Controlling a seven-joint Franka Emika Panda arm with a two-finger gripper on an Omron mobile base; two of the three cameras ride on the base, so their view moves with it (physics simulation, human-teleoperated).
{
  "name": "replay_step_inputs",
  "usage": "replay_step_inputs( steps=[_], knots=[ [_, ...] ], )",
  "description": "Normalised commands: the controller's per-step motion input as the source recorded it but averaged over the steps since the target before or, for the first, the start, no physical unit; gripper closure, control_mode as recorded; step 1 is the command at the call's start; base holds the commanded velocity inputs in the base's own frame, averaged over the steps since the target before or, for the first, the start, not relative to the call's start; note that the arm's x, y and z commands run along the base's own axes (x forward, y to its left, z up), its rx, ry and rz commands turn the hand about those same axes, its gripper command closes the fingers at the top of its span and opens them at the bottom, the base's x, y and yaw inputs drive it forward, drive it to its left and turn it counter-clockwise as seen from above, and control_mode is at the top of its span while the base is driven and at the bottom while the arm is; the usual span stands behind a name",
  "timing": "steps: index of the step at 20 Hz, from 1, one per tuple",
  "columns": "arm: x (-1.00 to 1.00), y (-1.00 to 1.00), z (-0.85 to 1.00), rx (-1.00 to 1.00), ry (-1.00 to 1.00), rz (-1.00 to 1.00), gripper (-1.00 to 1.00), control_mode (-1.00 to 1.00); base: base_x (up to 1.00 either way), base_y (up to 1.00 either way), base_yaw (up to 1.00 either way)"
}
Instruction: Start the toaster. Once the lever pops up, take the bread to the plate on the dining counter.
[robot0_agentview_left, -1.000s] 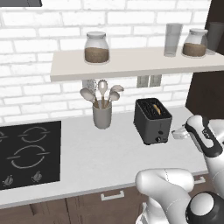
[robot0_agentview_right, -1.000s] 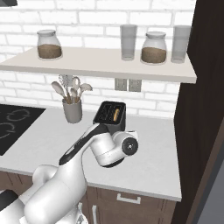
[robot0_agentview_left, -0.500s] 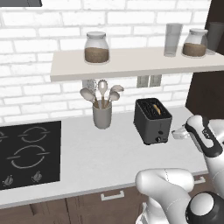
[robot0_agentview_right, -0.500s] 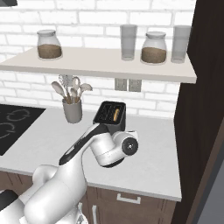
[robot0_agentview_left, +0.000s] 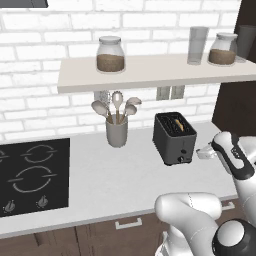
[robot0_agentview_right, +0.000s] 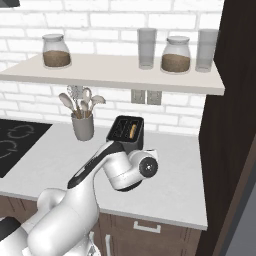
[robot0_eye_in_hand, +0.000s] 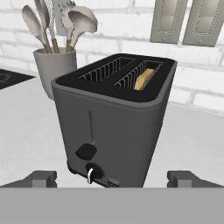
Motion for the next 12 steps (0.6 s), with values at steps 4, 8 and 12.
replay_step_inputs(
  steps=[4,8,12],
  knots=[
    [0.0,0.0,0.0,0.0,0.0,0.0,-1.0,-1.0,0.0,0.0,0.0],
    [0.0,0.0,0.0,0.0,0.0,0.0,-1.0,-1.0,0.0,0.0,0.0],
    [0.0,0.0,0.0,0.0,0.0,0.0,-1.0,-1.0,0.0,0.0,0.0]
  ],
)
